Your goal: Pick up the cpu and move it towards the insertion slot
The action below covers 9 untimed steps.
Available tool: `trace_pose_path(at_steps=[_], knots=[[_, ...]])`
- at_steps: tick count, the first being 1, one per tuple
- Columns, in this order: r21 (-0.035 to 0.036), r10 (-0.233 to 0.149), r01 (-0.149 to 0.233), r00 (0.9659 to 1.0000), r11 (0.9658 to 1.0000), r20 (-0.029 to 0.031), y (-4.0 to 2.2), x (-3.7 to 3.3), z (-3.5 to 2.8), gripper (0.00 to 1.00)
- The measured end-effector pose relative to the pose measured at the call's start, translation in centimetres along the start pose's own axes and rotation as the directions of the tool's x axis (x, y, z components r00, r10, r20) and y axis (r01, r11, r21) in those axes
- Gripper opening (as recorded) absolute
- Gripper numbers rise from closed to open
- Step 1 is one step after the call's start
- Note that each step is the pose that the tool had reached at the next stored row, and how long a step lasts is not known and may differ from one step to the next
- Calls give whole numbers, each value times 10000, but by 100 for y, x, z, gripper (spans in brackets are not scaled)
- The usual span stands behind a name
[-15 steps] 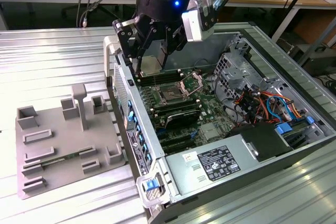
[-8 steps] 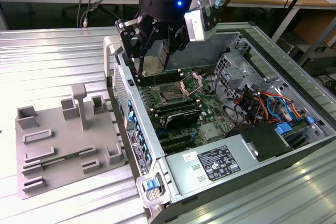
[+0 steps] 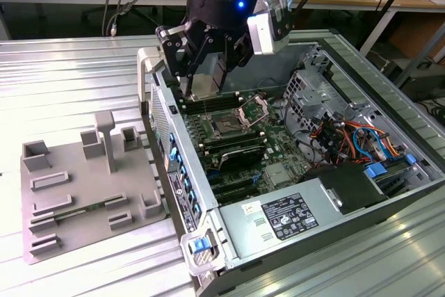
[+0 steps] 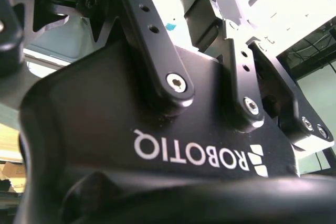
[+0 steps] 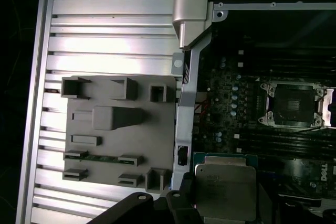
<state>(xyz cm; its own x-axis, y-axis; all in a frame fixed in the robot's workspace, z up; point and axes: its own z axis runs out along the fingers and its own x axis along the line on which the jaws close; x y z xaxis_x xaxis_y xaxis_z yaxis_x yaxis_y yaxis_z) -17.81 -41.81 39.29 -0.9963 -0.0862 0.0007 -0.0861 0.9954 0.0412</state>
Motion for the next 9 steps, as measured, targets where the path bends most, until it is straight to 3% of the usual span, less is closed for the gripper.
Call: trace_pose_path(at_steps=[9], knots=[[0,0,0,10000,10000,0,-3,-38,0,55]])
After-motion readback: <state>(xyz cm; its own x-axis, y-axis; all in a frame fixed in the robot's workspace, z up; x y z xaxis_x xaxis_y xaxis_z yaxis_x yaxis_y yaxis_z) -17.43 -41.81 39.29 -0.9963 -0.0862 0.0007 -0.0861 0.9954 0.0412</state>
